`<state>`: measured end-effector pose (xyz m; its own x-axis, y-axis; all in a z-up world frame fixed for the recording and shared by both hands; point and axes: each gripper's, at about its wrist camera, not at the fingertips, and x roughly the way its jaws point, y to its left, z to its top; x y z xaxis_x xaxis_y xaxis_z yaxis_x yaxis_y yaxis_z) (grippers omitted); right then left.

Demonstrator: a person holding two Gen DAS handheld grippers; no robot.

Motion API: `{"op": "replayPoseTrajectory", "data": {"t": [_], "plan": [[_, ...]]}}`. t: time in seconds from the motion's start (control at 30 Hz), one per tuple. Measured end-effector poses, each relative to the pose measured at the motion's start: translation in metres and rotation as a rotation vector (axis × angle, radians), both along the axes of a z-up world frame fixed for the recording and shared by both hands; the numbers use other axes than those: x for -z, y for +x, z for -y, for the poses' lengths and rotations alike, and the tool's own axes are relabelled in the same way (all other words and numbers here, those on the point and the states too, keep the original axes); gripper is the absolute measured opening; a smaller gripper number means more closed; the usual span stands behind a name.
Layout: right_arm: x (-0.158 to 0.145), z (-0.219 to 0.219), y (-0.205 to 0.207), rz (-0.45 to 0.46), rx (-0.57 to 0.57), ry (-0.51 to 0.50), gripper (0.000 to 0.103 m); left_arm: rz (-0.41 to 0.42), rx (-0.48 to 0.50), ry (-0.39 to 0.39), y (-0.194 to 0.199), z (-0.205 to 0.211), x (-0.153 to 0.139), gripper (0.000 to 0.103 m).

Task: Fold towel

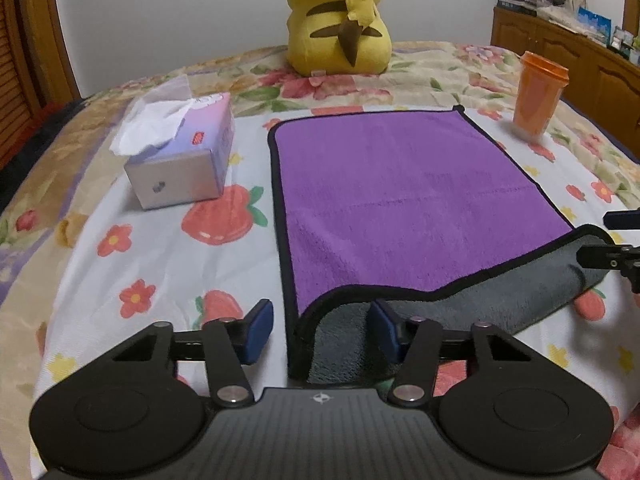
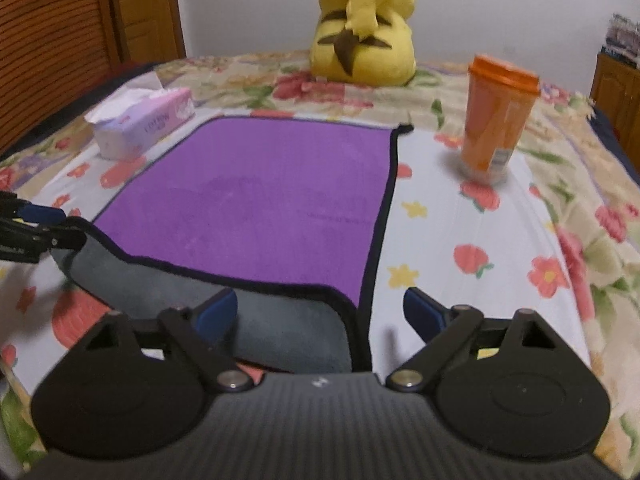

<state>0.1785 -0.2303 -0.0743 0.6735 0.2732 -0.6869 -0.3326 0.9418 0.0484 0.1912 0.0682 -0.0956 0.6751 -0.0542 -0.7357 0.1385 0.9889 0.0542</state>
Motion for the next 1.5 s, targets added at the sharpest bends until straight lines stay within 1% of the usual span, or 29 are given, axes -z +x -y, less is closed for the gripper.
{"op": "replayPoseTrajectory", "data": {"t": [0.07, 0.17, 0.23, 0.27, 0.3, 0.33, 0.47, 0.57, 0.6, 0.63, 0.7, 0.77, 0.8, 0.83, 0.93, 1.13, 1.5], "plan": [[0.003, 0.002, 0.004, -0.028, 0.003, 0.010, 0.087, -0.008, 0.001, -0.001, 0.000, 0.000, 0.001, 0.055], [0.006, 0.006, 0.007, -0.066, 0.007, 0.039, 0.079, -0.017, -0.004, -0.007, 0.000, -0.001, 0.003, 0.053], [0.006, 0.008, 0.009, -0.082, 0.003, 0.054, 0.072, -0.021, -0.007, -0.016, 0.000, -0.001, 0.003, 0.050], [0.006, 0.009, 0.009, -0.088, 0.001, 0.062, 0.070, -0.018, -0.008, -0.020, 0.000, -0.002, 0.003, 0.044], [0.006, 0.010, 0.009, -0.093, -0.001, 0.065, 0.065, -0.012, -0.011, -0.020, 0.000, -0.002, 0.002, 0.041], [0.007, 0.010, 0.010, -0.098, -0.003, 0.066, 0.061, -0.009, -0.013, -0.021, -0.001, -0.002, 0.002, 0.041], [0.007, 0.011, 0.010, -0.115, -0.017, 0.071, 0.048, -0.010, -0.013, -0.029, -0.001, -0.002, 0.001, 0.034], [0.005, 0.010, 0.010, -0.114, -0.026, 0.066, 0.037, -0.008, -0.012, -0.026, -0.001, -0.002, 0.001, 0.030], [0.005, 0.011, 0.010, -0.114, -0.028, 0.063, 0.031, -0.006, -0.013, -0.026, -0.001, -0.002, 0.001, 0.026], [0.005, 0.011, 0.010, -0.113, -0.029, 0.060, 0.027, -0.005, -0.013, -0.024, -0.001, -0.002, 0.001, 0.024], [0.004, 0.011, 0.010, -0.109, -0.034, 0.053, 0.021, -0.006, -0.012, -0.024, -0.002, -0.002, 0.001, 0.018], [0.004, 0.011, 0.010, -0.104, -0.042, 0.048, 0.017, -0.005, -0.006, -0.024, -0.002, -0.001, 0.001, 0.015], [0.004, 0.011, 0.011, -0.103, -0.045, 0.045, 0.009, -0.005, 0.000, -0.025, -0.002, -0.001, 0.001, 0.013], [0.004, 0.011, 0.011, -0.104, -0.048, 0.040, 0.007, -0.003, 0.004, -0.024, -0.003, 0.000, 0.001, 0.013], [0.004, 0.011, 0.011, -0.100, -0.052, 0.035, 0.005, 0.002, 0.014, -0.021, -0.004, 0.002, 0.001, 0.011], [-0.002, 0.012, 0.010, -0.067, -0.052, 0.041, 0.004, 0.021, 0.018, -0.033, -0.006, 0.002, -0.004, 0.010], [-0.013, 0.014, 0.008, -0.008, -0.044, 0.079, 0.004, 0.079, 0.022, -0.057, -0.010, 0.004, -0.019, 0.009]]}}
